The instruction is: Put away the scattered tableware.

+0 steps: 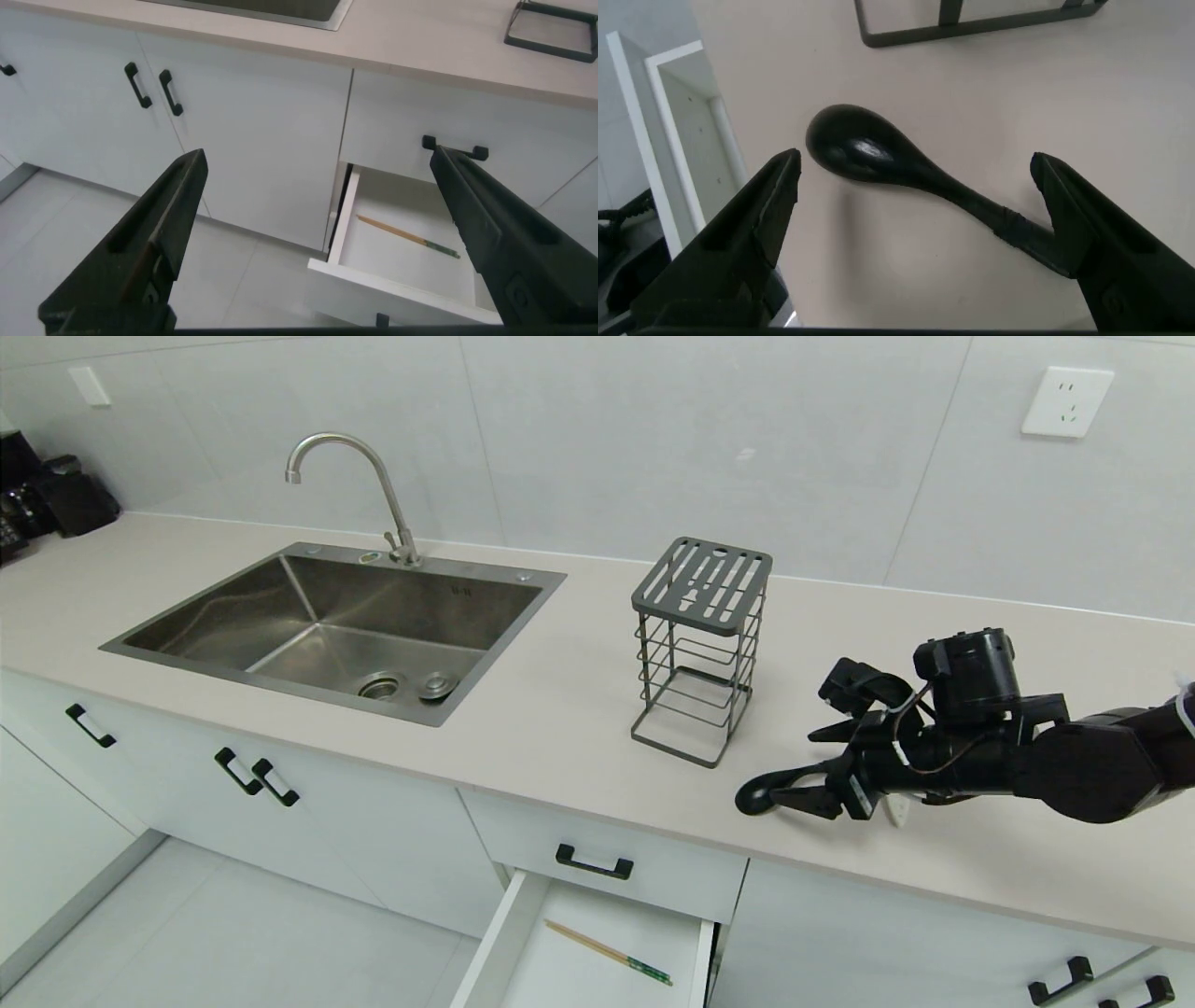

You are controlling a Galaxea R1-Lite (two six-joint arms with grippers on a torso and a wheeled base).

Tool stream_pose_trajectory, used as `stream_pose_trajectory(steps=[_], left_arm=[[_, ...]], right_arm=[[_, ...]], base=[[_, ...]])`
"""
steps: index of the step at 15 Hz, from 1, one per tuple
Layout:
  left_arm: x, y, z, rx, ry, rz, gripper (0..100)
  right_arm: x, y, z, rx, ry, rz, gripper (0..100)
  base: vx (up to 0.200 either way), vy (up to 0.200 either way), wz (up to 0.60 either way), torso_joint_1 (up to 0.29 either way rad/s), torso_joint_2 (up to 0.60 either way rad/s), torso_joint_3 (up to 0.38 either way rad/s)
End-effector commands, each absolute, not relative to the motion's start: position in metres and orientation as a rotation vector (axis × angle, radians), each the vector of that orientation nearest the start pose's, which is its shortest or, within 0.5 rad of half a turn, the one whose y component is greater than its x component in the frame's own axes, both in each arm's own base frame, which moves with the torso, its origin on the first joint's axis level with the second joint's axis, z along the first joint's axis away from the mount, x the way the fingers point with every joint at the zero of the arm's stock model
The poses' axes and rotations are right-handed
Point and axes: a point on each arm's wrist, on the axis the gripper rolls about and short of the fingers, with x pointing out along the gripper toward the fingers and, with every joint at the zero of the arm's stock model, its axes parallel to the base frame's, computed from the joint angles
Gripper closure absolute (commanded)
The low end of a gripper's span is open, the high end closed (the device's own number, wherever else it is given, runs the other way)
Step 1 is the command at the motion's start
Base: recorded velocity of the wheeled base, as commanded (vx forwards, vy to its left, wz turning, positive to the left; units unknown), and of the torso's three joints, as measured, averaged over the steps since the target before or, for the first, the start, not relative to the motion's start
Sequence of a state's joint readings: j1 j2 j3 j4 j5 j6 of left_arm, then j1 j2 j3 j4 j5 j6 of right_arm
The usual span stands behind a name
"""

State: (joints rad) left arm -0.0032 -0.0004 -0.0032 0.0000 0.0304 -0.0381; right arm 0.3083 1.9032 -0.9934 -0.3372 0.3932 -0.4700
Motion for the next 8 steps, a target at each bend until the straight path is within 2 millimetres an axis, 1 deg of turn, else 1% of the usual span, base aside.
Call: stream_pose_trajectory(steps=[1, 5, 6, 8], left_arm=[[-0.023, 0.001, 0.076, -0.038, -0.004, 0.028, 0], [-0.023, 0.001, 0.076, -0.038, -0.004, 0.028, 0], [-0.023, 0.001, 0.076, -0.038, -0.004, 0.028, 0], [-0.023, 0.001, 0.076, -0.038, -0.004, 0.028, 0]], right_arm=[[0.336, 0.115, 0.132, -0.412, 0.421, 0.805, 0], [0.342, 0.113, 0.122, -0.447, 0.431, 0.816, 0], [0.343, 0.114, 0.117, -0.445, 0.441, 0.831, 0], [0.346, 0.115, 0.116, -0.442, 0.436, 0.839, 0]], base=[[0.0, 0.0, 0.0, 0.0, 0.0, 0.0], [0.0, 0.0, 0.0, 0.0, 0.0, 0.0], [0.0, 0.0, 0.0, 0.0, 0.0, 0.0], [0.0, 0.0, 0.0, 0.0, 0.0, 0.0]])
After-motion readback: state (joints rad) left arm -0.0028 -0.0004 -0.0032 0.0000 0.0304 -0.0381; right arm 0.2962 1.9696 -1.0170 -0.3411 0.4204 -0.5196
